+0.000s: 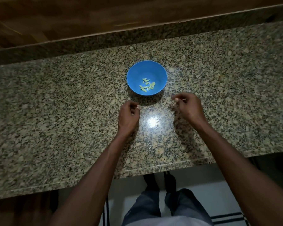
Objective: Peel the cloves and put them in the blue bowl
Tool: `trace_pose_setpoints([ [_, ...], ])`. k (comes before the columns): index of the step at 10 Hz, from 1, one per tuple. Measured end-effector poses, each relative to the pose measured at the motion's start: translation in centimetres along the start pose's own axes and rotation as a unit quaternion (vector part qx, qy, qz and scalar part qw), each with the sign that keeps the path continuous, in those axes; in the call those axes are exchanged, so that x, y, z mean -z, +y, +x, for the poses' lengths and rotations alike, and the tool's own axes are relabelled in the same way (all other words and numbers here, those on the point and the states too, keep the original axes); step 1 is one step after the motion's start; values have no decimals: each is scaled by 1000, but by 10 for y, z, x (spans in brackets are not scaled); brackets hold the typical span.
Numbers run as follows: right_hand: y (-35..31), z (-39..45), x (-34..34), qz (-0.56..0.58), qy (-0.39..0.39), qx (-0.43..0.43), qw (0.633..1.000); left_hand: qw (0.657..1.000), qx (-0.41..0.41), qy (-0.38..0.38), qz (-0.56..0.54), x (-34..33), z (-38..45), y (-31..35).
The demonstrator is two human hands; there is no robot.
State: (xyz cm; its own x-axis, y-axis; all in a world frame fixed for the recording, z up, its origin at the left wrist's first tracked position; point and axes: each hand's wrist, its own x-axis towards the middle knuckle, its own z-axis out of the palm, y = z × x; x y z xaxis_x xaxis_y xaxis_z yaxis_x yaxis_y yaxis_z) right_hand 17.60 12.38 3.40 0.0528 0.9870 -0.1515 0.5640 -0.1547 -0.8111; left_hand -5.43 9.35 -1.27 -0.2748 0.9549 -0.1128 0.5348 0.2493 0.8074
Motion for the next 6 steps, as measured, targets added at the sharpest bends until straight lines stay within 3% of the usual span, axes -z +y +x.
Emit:
trace_pose_setpoints([
  [1, -25, 12, 17, 111, -16, -36, 993, 1000, 8, 6, -5, 0, 0, -2],
  [2, -53, 29, 19, 166, -20, 4, 986, 1000, 13, 7, -10, -1, -1, -2],
  [3, -76, 53, 6, 125, -29, 63, 990, 1000, 19, 11, -7, 0, -4, 1],
  [5, -81, 86, -26, 7, -80, 86, 993, 1000, 27, 13, 1, -1, -4, 4],
  [6, -74, 79, -23, 46, -53, 86, 994, 999, 47, 25, -11, 1, -3, 3],
])
